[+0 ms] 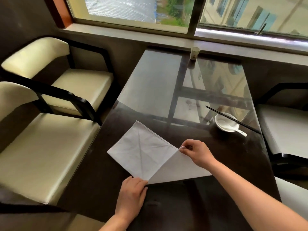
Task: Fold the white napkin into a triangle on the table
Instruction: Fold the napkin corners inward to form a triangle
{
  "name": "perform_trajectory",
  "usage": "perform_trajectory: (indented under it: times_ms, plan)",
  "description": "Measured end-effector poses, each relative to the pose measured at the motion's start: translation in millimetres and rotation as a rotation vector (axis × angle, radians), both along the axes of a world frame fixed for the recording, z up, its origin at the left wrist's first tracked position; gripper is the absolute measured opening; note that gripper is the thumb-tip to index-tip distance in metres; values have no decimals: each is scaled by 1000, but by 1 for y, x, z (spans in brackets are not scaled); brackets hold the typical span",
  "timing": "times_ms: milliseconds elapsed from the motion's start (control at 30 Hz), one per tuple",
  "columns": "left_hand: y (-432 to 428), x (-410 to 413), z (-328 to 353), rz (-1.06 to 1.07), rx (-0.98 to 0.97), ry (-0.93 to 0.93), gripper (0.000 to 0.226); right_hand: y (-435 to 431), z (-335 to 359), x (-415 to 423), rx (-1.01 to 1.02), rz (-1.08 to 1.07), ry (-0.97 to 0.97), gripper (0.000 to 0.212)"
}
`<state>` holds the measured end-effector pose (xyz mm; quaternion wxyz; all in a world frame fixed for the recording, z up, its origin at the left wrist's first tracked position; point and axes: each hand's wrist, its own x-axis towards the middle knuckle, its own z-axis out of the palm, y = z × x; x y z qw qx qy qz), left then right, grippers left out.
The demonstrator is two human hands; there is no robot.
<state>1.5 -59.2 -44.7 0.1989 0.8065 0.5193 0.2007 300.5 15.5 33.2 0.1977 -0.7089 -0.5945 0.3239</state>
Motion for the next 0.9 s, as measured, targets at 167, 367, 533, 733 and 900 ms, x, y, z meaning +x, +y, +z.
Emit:
perform_trajectory:
  times_ms: [167, 367, 533, 733, 900]
  plan:
    - [-7, -1, -3, 0, 29, 13, 32, 17, -13, -5, -53, 21, -11, 9]
    - [-8, 2, -4, -2, 35, 66, 41, 27, -24, -11, -101, 51, -31, 11]
    - [-13, 5, -3, -26, 34, 124, 42, 40, -32, -14, -141, 74, -87, 11]
    - [-17, 4, -4, -36, 13, 173, 45, 49, -42, -17, -203, 81, -164, 14]
    - [-16, 3, -2, -42, 16, 173, 45, 50, -48, -20, -204, 41, -209, 14]
